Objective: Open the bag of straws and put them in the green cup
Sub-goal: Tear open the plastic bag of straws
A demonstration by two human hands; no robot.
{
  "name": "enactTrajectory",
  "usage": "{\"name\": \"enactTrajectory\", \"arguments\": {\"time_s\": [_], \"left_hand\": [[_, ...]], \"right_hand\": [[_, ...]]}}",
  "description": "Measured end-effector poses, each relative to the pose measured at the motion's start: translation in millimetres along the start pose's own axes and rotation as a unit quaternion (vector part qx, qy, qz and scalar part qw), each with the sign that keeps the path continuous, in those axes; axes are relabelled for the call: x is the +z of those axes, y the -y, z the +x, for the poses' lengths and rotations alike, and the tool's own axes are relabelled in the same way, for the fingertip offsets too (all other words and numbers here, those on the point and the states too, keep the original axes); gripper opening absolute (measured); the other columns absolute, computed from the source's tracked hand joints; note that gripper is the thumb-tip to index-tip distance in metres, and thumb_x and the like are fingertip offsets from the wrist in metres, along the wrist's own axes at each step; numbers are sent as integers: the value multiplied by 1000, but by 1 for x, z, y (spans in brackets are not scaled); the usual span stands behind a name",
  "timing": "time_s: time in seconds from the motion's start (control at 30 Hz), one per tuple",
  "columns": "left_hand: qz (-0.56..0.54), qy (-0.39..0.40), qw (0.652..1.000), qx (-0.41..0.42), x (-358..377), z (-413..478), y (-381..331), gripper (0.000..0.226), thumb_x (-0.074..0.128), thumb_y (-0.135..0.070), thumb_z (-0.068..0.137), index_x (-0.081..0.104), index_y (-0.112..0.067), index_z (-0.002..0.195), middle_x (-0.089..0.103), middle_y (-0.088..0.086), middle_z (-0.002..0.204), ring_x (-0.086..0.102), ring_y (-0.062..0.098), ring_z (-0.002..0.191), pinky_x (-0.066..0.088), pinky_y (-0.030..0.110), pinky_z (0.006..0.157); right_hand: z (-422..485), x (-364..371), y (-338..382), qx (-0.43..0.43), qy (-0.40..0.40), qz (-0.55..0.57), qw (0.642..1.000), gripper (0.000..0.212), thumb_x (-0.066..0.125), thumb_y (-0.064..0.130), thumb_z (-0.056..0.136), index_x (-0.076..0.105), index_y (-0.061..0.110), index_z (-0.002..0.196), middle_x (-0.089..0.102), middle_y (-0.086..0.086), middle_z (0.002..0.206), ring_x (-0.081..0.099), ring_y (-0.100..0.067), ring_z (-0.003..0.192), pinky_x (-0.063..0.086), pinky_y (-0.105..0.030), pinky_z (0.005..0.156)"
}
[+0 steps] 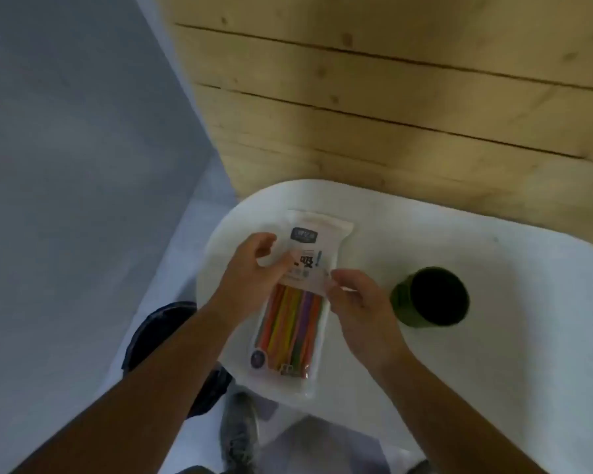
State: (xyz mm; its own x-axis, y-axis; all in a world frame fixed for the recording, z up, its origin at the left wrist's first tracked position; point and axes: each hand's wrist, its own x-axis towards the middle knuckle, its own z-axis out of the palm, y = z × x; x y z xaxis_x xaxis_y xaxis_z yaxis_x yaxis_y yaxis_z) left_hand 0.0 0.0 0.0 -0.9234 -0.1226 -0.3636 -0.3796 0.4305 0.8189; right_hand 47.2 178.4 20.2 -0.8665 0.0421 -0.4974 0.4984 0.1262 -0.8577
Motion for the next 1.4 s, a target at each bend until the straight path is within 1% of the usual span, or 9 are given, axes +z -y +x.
{"name": "enactTrajectory", "arguments": {"time_s": [0.1, 0.23, 0.43, 0.63, 0.87, 1.0, 1.17, 1.27, 1.4], "left_hand": [[-50, -18, 999, 5, 8, 20, 14, 54, 72, -43, 89, 53, -20, 134, 60, 0, 128, 63, 11, 110, 53, 17, 76], [-1, -9, 999, 44, 16, 30, 24, 51, 69, -54, 86, 54, -27, 127, 66, 0, 109, 69, 9, 93, 54, 23, 73], [-14, -26, 997, 72, 30, 38, 30, 63, 69, -69, 78, 57, -24, 121, 73, 3, 102, 75, 19, 87, 60, 49, 86], [-82, -34, 987, 136, 30, 22, 10, 56, 72, -66, 76, 63, -18, 102, 78, 5, 89, 77, 20, 74, 62, 48, 75], [-105, -48, 964, 238, 17, -48, -38, 50, 71, -59, 83, 63, -15, 104, 73, 18, 99, 75, 26, 83, 58, 44, 75], [-127, -18, 943, 306, 14, -98, -59, 30, 73, -35, 89, 63, -16, 111, 74, 15, 97, 71, 15, 76, 56, 27, 66], [-123, -43, 920, 370, 18, -140, -74, 33, 79, -34, 84, 64, -30, 112, 70, -7, 105, 68, 1, 94, 52, 17, 76], [-68, -116, 919, 370, 27, -160, -67, 37, 81, -44, 79, 58, -37, 108, 62, -13, 115, 57, 0, 109, 48, 20, 85], [-143, -90, 918, 359, 43, -184, -50, 15, 75, -24, 87, 61, -20, 83, 70, -3, 92, 66, 10, 96, 52, 18, 76]], "right_hand": [[28, 14, -21, -56, -73, -61, 994, 23, 59, 36, 96, 59, 24, 116, 54, 6, 120, 59, -3, 101, 48, -3, 63], [48, 21, -37, -119, -92, -98, 984, 24, 59, 40, 95, 55, 29, 116, 49, 5, 122, 58, -6, 103, 56, -22, 83], [57, 13, -43, -138, -43, 53, 988, 52, 61, 32, 95, 40, 32, 143, 51, 28, 100, 62, 16, 71, 47, -4, 52], [38, 5, -32, -251, -71, -11, 965, 89, 61, 41, 93, -4, 52, 153, 47, 10, 147, 66, 15, 72, 51, -9, 53], [-28, -12, 4, -362, -98, -53, 925, 62, 57, 49, 93, 31, 44, 150, 59, 15, 121, 63, 3, 91, 56, -17, 71], [-77, -35, 19, -394, -144, -6, 908, 15, 57, 44, 94, 60, 33, 104, 72, 6, 94, 73, -10, 78, 63, -34, 66], [-130, -60, 26, -430, -166, 50, 886, 22, 64, 35, 93, 69, 18, 81, 73, -3, 84, 70, -28, 85, 59, -52, 81], [-143, -62, 9, -433, -162, 76, 883, 15, 67, 24, 92, 70, 14, 81, 72, 5, 75, 67, -12, 74, 56, -36, 74], [-150, -60, -16, -420, -99, 87, 898, 11, 66, 15, 92, 69, 8, 84, 71, 9, 75, 62, -4, 71, 47, -26, 71]]}}
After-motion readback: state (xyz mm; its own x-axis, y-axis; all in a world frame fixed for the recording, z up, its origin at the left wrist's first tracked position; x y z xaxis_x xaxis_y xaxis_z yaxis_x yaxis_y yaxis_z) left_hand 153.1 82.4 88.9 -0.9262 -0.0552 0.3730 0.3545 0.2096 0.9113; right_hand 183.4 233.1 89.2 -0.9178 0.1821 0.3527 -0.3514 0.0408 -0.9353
